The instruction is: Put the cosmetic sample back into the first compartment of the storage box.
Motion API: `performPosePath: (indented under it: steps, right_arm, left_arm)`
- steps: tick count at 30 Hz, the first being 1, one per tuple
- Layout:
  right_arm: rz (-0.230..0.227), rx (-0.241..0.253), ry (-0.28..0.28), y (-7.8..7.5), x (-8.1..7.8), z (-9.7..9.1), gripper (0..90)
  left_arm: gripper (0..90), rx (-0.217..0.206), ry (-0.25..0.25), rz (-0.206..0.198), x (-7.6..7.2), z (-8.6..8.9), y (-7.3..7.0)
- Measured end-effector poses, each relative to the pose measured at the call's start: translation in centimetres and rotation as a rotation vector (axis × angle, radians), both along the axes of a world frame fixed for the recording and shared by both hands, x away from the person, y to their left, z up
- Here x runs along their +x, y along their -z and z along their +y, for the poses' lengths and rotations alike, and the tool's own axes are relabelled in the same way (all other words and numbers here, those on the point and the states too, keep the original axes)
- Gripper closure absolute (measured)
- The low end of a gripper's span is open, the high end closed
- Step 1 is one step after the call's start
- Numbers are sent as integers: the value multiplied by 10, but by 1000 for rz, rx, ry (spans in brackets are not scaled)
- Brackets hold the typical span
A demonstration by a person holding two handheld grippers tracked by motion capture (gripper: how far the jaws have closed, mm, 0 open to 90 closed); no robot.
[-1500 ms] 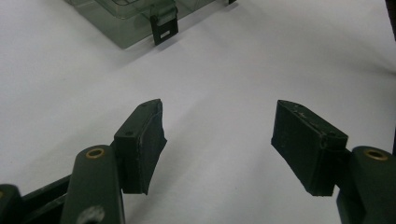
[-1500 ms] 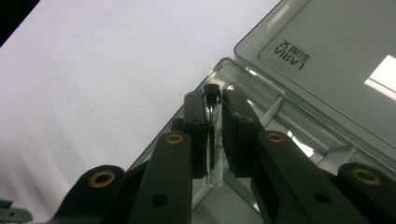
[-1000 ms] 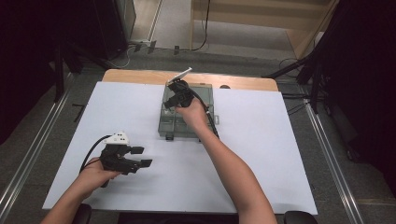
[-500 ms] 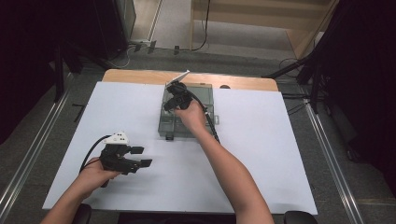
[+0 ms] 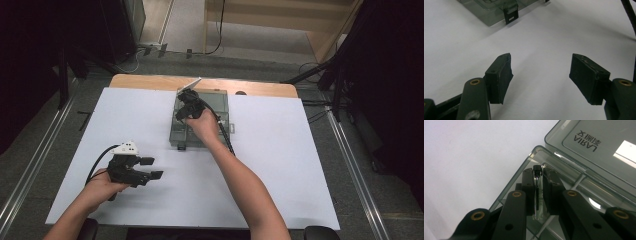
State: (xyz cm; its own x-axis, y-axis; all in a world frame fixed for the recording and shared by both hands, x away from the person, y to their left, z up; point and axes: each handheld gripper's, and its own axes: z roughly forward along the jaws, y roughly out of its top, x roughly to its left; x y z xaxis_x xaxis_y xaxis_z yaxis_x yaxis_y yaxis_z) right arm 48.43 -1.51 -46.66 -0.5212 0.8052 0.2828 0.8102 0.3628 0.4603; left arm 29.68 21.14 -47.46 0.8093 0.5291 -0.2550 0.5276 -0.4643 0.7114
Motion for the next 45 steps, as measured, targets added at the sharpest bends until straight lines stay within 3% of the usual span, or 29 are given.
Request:
performPosePath:
  steps: [19, 24, 30, 31, 36, 45]
  right_arm:
    - [13, -20, 1, 7, -1, 5, 778]
    - [-8, 15, -4, -2, -5, 0, 697]
    - [-65, 65, -35, -12, -11, -8, 534]
    - [-69, 86, -41, -13, -13, -9, 524]
    - [-97, 94, -72, -20, -20, -14, 477]
    - [-105, 160, -114, -27, -31, -27, 376]
  left_arm:
    - [338, -4, -6, -1, 0, 0, 0]
    - [337, -2, -9, 1, 1, 1, 0]
    - [337, -1, -15, 2, 2, 1, 0]
    - [337, 0, -15, 0, 2, 1, 0]
    - [337, -1, -28, -3, 3, 3, -1]
    - [337, -7, -46, 6, 8, 6, -1]
